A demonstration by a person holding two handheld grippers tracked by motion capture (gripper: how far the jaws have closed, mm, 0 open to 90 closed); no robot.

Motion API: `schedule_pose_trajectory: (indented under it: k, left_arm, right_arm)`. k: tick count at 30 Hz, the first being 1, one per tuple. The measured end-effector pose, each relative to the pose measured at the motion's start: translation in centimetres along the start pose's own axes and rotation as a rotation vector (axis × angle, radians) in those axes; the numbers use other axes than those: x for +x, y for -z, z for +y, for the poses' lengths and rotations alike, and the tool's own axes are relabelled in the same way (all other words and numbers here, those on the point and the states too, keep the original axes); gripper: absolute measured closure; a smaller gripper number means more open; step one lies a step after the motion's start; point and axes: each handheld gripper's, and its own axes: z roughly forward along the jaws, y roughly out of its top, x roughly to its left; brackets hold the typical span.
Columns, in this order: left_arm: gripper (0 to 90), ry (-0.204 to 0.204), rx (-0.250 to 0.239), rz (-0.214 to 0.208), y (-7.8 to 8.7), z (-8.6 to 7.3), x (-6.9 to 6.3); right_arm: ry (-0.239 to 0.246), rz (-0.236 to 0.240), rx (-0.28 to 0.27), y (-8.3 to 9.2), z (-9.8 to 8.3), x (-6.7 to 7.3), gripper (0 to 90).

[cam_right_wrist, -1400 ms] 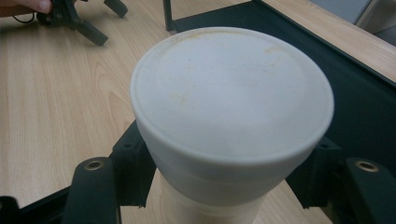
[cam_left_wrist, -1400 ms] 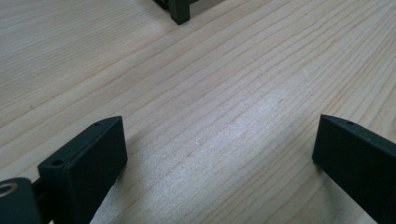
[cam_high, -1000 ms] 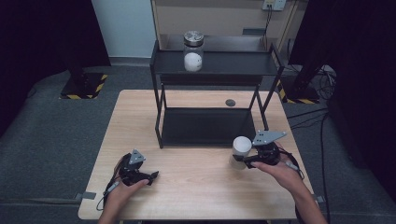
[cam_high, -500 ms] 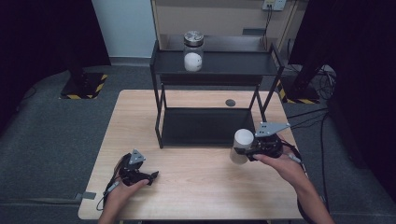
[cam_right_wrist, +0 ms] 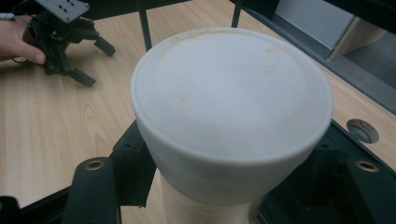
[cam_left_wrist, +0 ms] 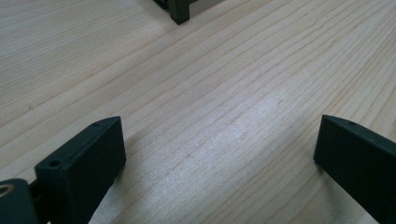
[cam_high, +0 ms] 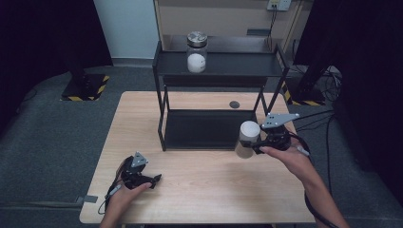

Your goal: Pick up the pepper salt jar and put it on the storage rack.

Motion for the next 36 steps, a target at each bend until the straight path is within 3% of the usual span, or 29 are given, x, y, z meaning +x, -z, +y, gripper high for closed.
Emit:
schedule_pose_trajectory:
  k: [20,36]
  left_arm:
    - [0.8,-0.001,0.003,0.001,0.0,0.1,0.0]
    - [0.5,0.001,0.004,0.003,0.0,0.1,-0.1]
  right_arm:
    - [0.003,-0.012,0.012,1.8,3.6,-1.5,35.5]
    - [0.002,-0.02,0.015,3.7,5.4,-2.4,35.5]
